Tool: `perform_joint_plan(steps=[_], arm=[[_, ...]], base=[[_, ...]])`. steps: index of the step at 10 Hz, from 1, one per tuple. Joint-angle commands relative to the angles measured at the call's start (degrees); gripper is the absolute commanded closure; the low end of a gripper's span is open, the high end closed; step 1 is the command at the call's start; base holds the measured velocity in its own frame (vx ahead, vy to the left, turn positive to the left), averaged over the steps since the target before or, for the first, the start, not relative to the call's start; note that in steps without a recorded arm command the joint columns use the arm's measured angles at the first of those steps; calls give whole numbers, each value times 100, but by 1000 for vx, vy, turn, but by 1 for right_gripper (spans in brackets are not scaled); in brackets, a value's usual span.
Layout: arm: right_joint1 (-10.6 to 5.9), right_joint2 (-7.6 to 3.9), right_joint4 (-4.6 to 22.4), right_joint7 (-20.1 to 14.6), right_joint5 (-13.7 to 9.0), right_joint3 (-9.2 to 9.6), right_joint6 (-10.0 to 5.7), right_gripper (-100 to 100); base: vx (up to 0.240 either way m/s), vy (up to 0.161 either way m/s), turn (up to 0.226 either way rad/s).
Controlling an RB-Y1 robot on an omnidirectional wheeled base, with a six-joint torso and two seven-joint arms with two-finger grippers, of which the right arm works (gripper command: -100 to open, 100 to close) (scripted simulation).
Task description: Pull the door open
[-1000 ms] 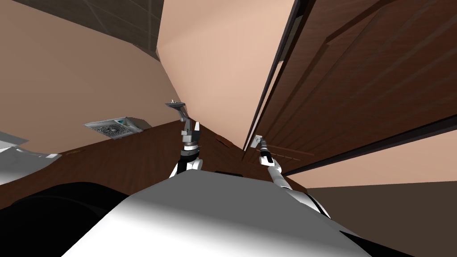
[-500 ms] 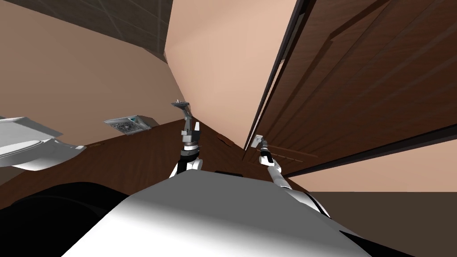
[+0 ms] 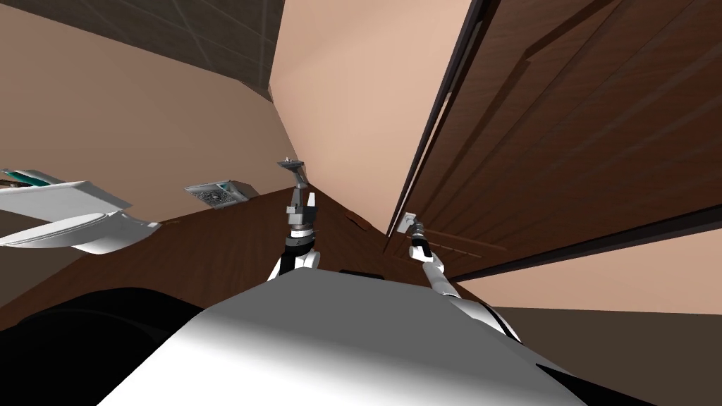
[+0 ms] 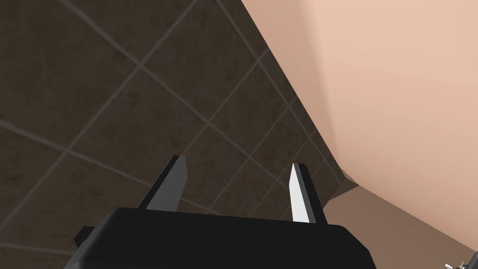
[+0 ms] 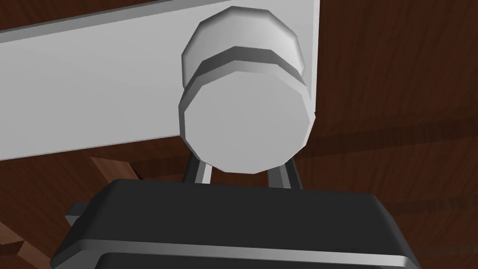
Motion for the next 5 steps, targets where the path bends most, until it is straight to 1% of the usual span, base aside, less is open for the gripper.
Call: perform_joint_plan(steps=[1, 2, 3, 4, 5], arm=[[-55, 20, -49, -286, -210, 65, -31, 100], [-69, 17, -35, -427, -395, 91, -24, 100], [-69, 17, -35, -536, -395, 91, -24, 100], [-84, 13, -22, -753, -580, 117, -17, 100], [-99, 10, -8, -926, -765, 143, -11, 100]], base=[[-62, -35, 101], [-87, -51, 171], [-73, -33, 69], [-72, -26, 76], [-106, -33, 181]])
